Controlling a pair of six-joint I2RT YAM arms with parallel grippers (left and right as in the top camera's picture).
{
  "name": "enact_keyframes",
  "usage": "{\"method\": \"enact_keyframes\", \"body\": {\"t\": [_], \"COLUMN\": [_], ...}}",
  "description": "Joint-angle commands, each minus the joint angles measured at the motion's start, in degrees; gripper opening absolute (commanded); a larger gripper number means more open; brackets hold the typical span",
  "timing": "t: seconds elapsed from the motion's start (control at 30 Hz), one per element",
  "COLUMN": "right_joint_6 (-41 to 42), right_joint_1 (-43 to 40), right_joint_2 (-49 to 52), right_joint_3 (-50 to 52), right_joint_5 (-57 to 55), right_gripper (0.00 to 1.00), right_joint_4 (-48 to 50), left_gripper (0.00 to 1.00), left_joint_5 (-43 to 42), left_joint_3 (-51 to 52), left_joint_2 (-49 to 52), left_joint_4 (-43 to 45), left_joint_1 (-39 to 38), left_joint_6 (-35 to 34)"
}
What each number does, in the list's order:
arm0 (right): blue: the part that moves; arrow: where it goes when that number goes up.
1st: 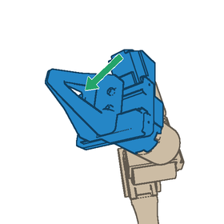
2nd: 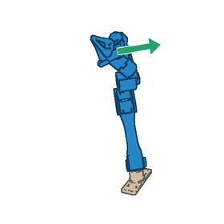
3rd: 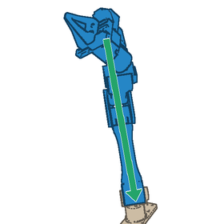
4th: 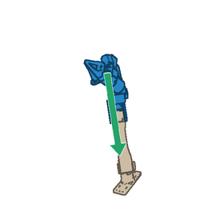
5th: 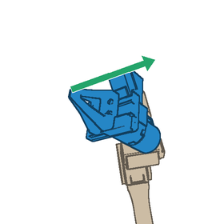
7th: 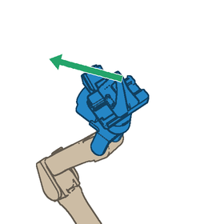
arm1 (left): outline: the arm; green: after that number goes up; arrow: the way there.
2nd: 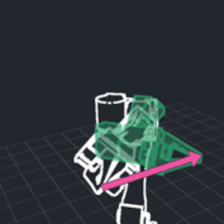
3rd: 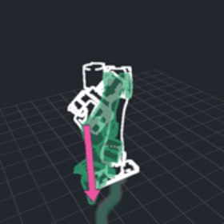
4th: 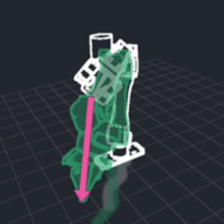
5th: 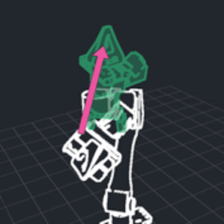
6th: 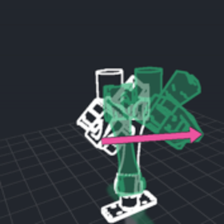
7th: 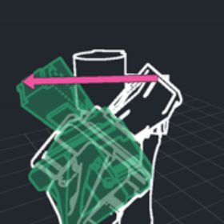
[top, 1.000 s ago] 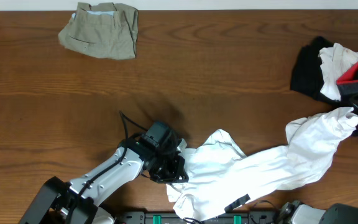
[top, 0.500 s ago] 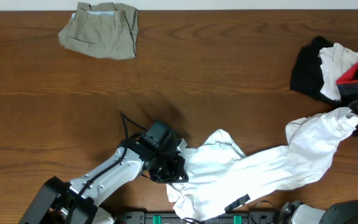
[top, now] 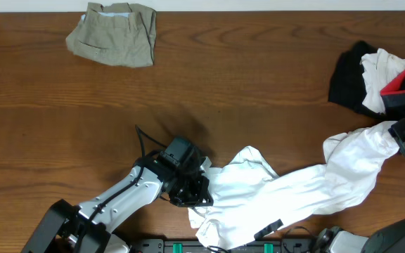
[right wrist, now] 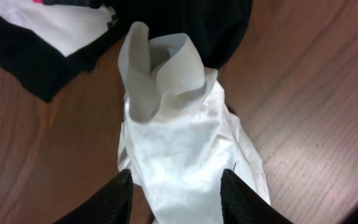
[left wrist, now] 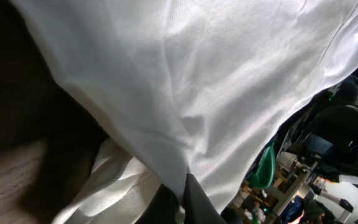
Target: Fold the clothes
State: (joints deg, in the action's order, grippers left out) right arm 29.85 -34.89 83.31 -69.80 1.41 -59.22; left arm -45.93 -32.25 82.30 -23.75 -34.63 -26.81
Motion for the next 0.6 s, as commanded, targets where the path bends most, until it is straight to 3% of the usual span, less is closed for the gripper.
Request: {"method": "enact_keyframes", "body": {"t": [0.0,0.57], "right_joint_6": [2.8,1.0], "right_joint_1": [0.5,2.8], "right_joint_2": [0.0,11.0], "right_joint_3": [1.6,4.1], "right_joint_5": [-1.2,0.5], "right_gripper": [0.44,0.45], "right_joint_4": [2.2,12.6], "left_gripper": [0.06,0.06], "left_joint_5": [-0.1,-0.1], "left_joint_3": [0.1,0.1], "left_joint_2": [0.2,0.2], "left_joint_4": [-0.1,-0.1], "left_joint_1": [-0.2,-0.2], "left_joint_6": [0.5,0.5]}}
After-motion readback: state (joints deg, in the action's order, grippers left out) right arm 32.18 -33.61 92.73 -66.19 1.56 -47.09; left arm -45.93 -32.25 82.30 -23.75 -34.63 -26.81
